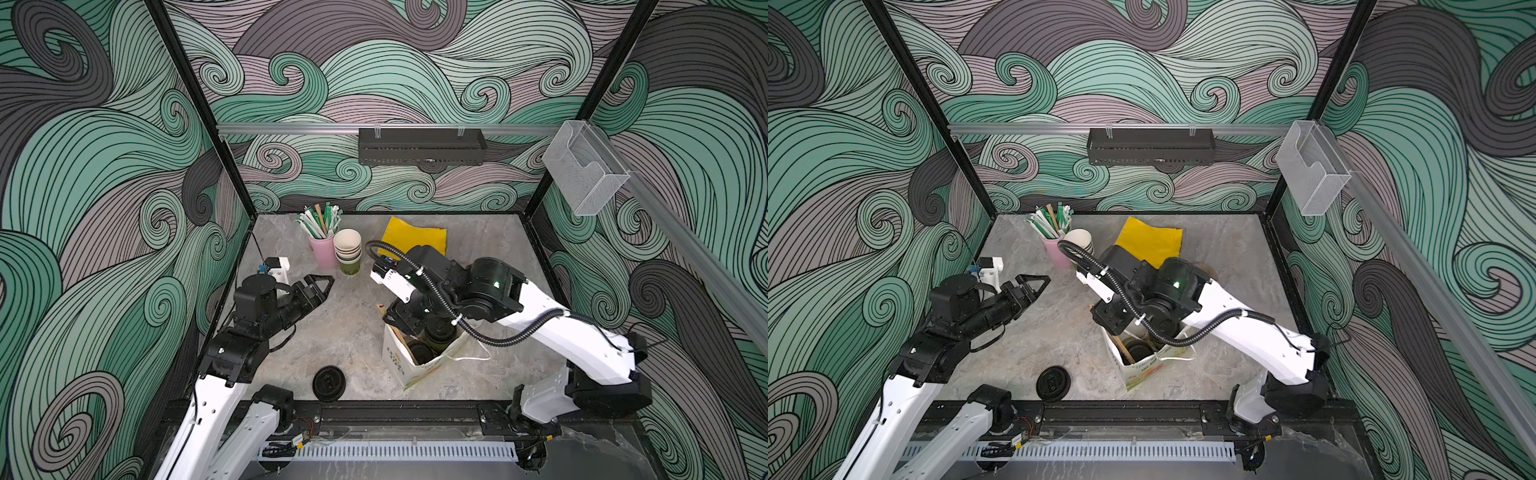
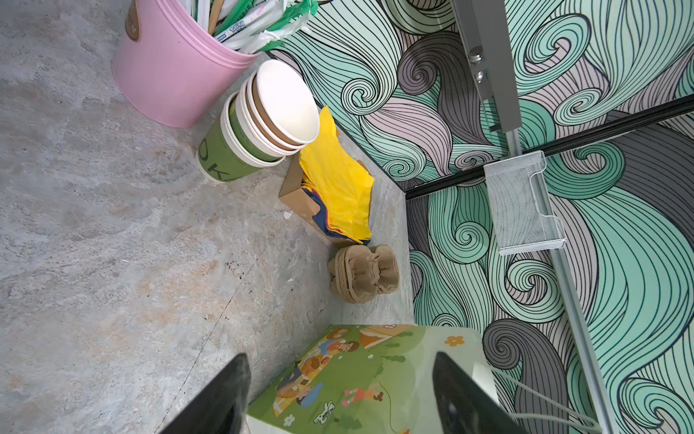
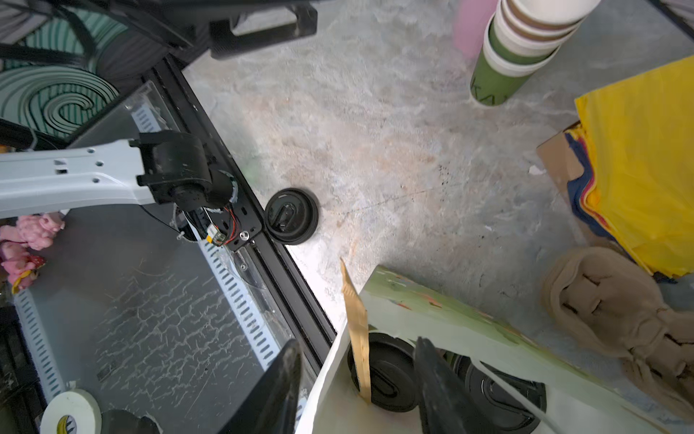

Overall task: Pack a coffee takeout order
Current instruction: Pick up the straw from the takeout bag, then place the straw in the takeout bag.

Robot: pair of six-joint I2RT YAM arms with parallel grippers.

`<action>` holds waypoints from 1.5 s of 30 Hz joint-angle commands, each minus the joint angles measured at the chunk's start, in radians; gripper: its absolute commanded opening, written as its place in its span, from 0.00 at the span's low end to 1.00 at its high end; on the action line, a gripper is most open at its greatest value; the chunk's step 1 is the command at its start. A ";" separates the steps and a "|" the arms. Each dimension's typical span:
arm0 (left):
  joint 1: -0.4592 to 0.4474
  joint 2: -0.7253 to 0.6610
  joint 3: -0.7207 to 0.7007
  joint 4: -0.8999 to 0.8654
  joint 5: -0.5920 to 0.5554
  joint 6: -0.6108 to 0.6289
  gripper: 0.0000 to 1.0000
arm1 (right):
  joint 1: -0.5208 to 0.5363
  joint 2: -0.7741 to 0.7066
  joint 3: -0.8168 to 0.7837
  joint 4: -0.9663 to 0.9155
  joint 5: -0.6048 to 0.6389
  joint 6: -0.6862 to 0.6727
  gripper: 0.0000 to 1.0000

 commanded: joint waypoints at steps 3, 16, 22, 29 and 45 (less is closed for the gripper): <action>-0.007 -0.015 -0.012 0.005 -0.002 0.022 0.78 | 0.008 0.042 0.057 -0.054 0.038 0.024 0.47; -0.007 -0.037 -0.021 0.006 -0.024 0.025 0.78 | 0.007 0.035 0.065 -0.008 0.003 0.034 0.08; -0.007 -0.031 -0.022 0.030 -0.036 0.032 0.78 | 0.007 -0.037 0.083 -0.060 -0.001 -0.008 0.00; -0.007 -0.010 -0.015 0.039 -0.026 0.056 0.78 | 0.007 -0.152 0.036 -0.146 0.076 -0.161 0.00; -0.010 0.070 0.035 0.040 -0.009 0.096 0.78 | 0.007 -0.241 -0.245 0.138 -0.081 -0.224 0.42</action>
